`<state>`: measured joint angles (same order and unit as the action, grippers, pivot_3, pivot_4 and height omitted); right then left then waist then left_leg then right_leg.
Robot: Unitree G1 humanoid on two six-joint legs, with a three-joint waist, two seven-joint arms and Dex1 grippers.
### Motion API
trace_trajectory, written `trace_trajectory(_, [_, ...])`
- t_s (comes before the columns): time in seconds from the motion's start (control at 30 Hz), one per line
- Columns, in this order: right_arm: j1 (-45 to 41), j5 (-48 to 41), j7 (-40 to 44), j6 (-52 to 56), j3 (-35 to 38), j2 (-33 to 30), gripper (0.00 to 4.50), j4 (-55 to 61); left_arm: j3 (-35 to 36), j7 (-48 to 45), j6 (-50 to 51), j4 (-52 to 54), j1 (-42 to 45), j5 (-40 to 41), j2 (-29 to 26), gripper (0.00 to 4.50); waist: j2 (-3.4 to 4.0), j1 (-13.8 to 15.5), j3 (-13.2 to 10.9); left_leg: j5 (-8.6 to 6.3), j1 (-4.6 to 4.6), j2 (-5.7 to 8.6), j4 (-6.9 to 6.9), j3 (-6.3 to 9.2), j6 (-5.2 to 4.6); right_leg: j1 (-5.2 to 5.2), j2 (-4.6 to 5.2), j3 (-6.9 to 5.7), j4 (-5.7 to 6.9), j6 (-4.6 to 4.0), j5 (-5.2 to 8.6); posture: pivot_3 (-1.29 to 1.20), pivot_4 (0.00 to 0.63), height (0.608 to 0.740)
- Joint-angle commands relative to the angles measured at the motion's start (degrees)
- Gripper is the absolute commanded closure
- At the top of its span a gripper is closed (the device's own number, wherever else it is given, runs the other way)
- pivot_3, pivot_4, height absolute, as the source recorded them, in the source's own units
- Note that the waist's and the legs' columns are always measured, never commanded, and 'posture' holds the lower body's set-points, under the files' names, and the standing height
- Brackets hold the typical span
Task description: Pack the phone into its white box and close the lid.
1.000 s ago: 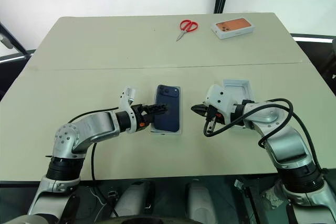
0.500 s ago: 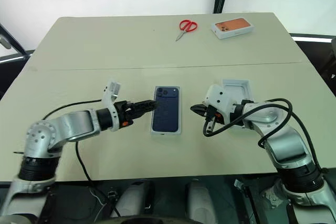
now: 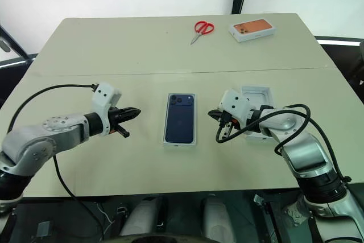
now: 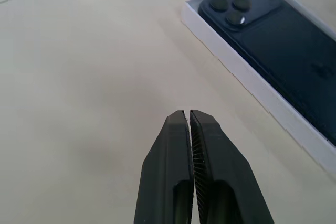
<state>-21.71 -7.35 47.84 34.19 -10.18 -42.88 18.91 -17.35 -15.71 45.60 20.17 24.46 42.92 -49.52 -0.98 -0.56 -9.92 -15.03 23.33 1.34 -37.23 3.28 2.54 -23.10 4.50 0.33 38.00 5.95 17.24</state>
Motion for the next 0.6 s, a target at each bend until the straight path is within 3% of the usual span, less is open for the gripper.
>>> trace_trajectory(0.03, [-2.41, 3.42, -2.42, 1.28, -3.15, 1.43, 4.5, 0.23, -5.49, -4.8, -1.36, -1.01, 3.19, -9.26, 2.25, 4.43, 0.0, -0.04, 0.0, -0.01, 0.02, 0.0, -0.01, 0.0, -0.01, -0.01, 0.0, 0.0, 0.0, 0.0, 0.0, 0.0, 0.15, 0.74])
trace_trajectory(0.3, [-6.67, 10.51, -6.13, 3.49, -10.93, 6.27, 4.5, -3.51, -8.14, -9.71, 1.31, -6.71, 6.54, -17.37, 12.33, 4.43, 0.0, -0.16, 0.0, -0.01, 0.05, -0.02, -0.07, 0.03, -0.03, -0.07, -0.02, -0.02, 0.07, 0.02, 0.0, 0.0, 0.15, 0.74])
trace_trajectory(0.6, [-5.76, 11.04, -4.15, 3.74, -11.13, 6.36, 4.5, -1.49, -6.33, -12.87, 4.28, -6.79, 6.85, -18.46, 21.85, 4.43, 0.0, 0.3, 0.0, -0.02, 0.06, -0.03, -0.17, 0.13, -0.07, 0.04, 0.09, -0.12, 0.07, 0.03, 0.0, 0.0, 0.15, 0.74])
